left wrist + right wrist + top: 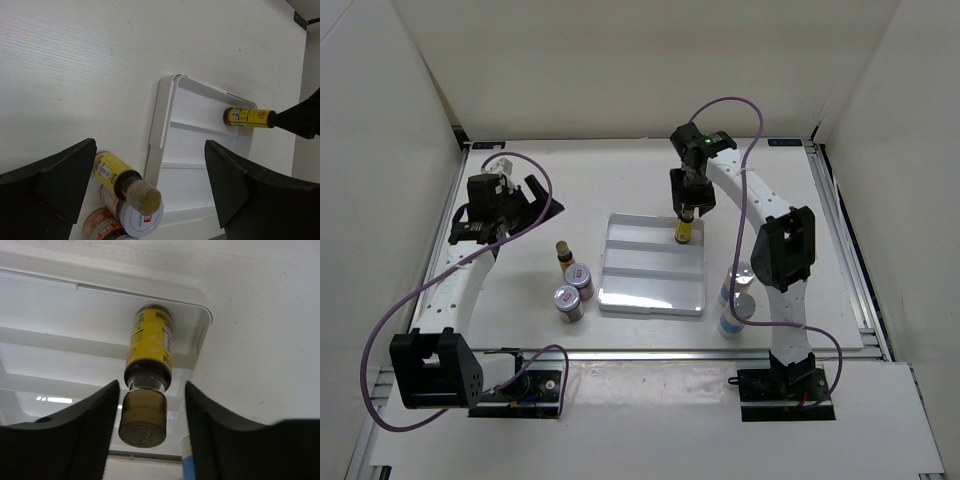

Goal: Organize the condiment bottles

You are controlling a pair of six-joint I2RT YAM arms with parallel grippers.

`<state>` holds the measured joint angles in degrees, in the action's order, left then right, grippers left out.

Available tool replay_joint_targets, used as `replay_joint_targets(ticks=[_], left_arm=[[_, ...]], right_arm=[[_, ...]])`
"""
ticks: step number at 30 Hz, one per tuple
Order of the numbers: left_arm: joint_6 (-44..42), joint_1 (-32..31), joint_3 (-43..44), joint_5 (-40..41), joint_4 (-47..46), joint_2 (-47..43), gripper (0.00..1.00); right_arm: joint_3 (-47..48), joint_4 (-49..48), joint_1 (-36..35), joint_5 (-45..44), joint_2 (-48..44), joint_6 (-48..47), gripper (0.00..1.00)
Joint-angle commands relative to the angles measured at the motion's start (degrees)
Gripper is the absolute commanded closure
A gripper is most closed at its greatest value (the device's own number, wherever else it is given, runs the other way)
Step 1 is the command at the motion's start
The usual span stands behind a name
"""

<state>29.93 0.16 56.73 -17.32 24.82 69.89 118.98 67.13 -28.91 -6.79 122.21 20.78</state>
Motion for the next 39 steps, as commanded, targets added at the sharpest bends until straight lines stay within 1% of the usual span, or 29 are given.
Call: replay_joint_targets(ticks=[1, 2, 3, 5, 7, 10, 13, 14, 15, 17, 18, 20, 21, 26, 30, 32, 35, 37, 39], left_arm=[[-3.03, -0.08, 0.48, -1.38, -1.62, -1.16, 0.00], [-3.65, -0.08, 0.49, -1.92, -1.62, -1.68, 0.00], [-4.44, -0.08, 1.01, -2.45, -1.62, -1.68, 0.00], [-5.31, -0.08, 1.63, -3.15, -1.00, -1.68, 0.00], [-6.63, -0.08, 2.68, -3.85, -0.39, -2.30, 0.00], [-8.65, -0.60, 3.82, -4.56, 0.84, -2.30, 0.00], [-9.72, -2.62, 4.35, -5.09, 3.39, -2.30, 0.00], [-11.28, -2.62, 4.35, -5.09, 5.05, -2.30, 0.00], [-11.91, -4.10, 4.35, -3.18, 5.93, -2.30, 0.00], [-13.23, -4.73, 4.35, -0.19, 9.35, -2.30, 0.00], [-13.23, -5.34, 4.35, 0.88, 10.50, -2.91, 0.03], [-14.63, -7.44, 3.74, 4.64, 12.53, -3.70, 0.04], [-15.16, -8.42, 2.87, 5.80, 13.75, -3.71, 0.07], [-16.05, -11.41, 0.14, 11.95, 14.91, -4.94, 0.08], [-16.57, -12.55, 0.14, 13.19, 14.91, -4.41, 0.17], [-16.57, -12.56, 0.14, 13.98, 14.91, -3.80, 0.18], [-16.57, -12.56, 0.14, 15.12, 14.91, -3.18, 0.25], [-16.05, -12.56, 0.14, 14.60, 14.21, -3.18, 0.31], [-16.05, -12.56, -0.39, 14.60, 13.68, -3.18, 0.31]], right_arm=[[0.47, 0.71, 0.17, -1.74, -0.75, 0.41, 0.38], [1.25, 0.72, 0.17, -2.52, -1.27, 0.41, 0.32], [2.56, 1.41, 0.17, -3.31, -1.28, 0.41, 0.18], [3.89, 2.04, 0.17, -3.85, -2.07, 1.02, 0.07], [5.90, 2.73, 0.17, -4.38, -3.82, 1.02, 0.00], [7.58, 3.27, 0.17, -3.58, -5.93, 1.02, 0.00], [9.42, 3.88, 0.17, -2.88, -6.72, 1.02, 0.00], [10.47, 4.49, 0.17, -2.88, -7.25, 1.02, 0.00], [10.48, 4.50, 0.17, -2.88, -7.25, 1.02, 0.00], [11.36, 5.02, 0.17, -2.35, -7.25, 1.02, 0.00], [11.36, 5.02, 0.17, -2.35, -7.25, 1.02, 0.00], [11.36, 5.02, 0.17, -1.83, -7.25, 1.02, 0.00], [10.84, 5.02, 0.17, -1.83, -7.77, 1.02, 0.00], [9.61, 5.02, 0.17, -1.83, -7.78, 1.55, 0.00], [8.99, 5.55, 0.17, -1.83, -8.31, 1.55, 0.00], [8.29, 5.55, 0.17, -1.83, -8.31, 1.55, 0.00], [7.67, 5.55, 0.17, -1.30, -8.31, 2.08, 0.00], [7.15, 5.55, 0.17, -1.30, -8.31, 2.08, 0.00], [7.14, 5.55, 0.17, -1.30, -8.31, 2.08, 0.00]])
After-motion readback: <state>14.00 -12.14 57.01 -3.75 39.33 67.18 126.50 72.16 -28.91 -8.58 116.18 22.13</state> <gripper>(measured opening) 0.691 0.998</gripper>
